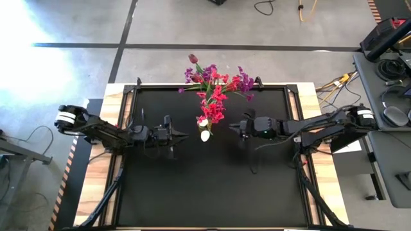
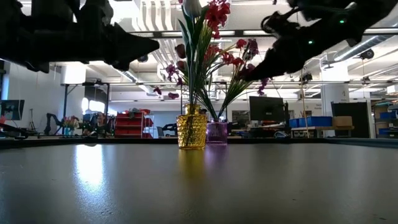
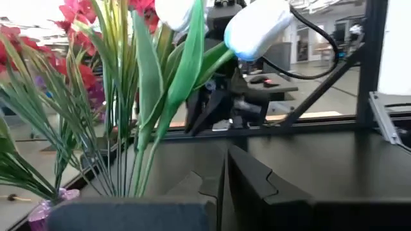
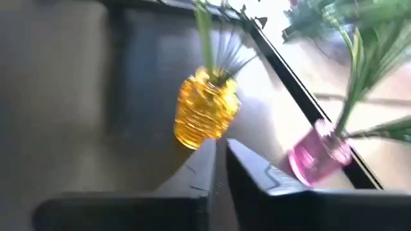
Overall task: Sort flowers into vase by color
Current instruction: Return to Home Position
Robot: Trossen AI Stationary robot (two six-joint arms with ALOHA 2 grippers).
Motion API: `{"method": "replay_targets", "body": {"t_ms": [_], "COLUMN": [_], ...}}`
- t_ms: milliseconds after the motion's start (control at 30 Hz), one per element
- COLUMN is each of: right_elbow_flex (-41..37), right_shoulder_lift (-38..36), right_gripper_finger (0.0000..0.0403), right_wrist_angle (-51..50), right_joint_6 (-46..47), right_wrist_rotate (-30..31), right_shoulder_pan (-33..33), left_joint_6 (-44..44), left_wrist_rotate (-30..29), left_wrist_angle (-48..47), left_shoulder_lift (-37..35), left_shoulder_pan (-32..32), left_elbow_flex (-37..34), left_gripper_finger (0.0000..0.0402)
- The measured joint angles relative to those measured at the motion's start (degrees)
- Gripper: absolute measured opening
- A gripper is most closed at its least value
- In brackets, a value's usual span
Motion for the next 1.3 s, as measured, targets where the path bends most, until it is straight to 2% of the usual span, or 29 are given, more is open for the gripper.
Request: {"method": "replay_targets", "body": {"t_ms": [33,100,533,633,833,1033,1300], "right_elbow_flex": [-1.2,-3.6,-19.7,-22.5,-26.8,-30.5,-31.7], "right_shoulder_lift": [-1.4,-4.9,-31.0,-36.8,-45.7,-52.4,-59.6], "right_gripper_finger": [0.0025,0.0016,0.0012,0.0012,0.0012,0.0012,0.0012], "right_wrist_angle": [1.1,1.9,2.1,1.8,0.5,-0.2,-4.4], "right_joint_6": [-0.6,-1.5,-2.9,-3.0,-3.8,-2.8,-4.4], "right_wrist_rotate": [-1.3,-3.3,-8.3,-8.8,-14.2,-13.9,-6.3], "right_shoulder_pan": [0.0,0.1,0.0,0.0,0.0,0.0,-0.1], "left_joint_6": [-0.2,-0.2,-0.3,-0.7,-1.4,-0.9,-0.5], "left_wrist_rotate": [1.6,3.7,8.9,9.5,11.2,11.9,10.1], "left_wrist_angle": [0.0,0.0,-0.4,-3.4,-11.9,-20.9,-28.5], "left_shoulder_lift": [-0.4,-1.2,-10.9,-13.9,-20.7,-28.1,-36.7], "left_shoulder_pan": [0.9,2.6,8.2,9.0,9.8,10.5,11.8], "left_elbow_flex": [-0.5,-1.3,-9.9,-11.5,-12.7,-12.7,-13.0], "left_gripper_finger": [0.0004,0.0001,0.0000,0.0000,0.0000,0.0000,0.0000]}}
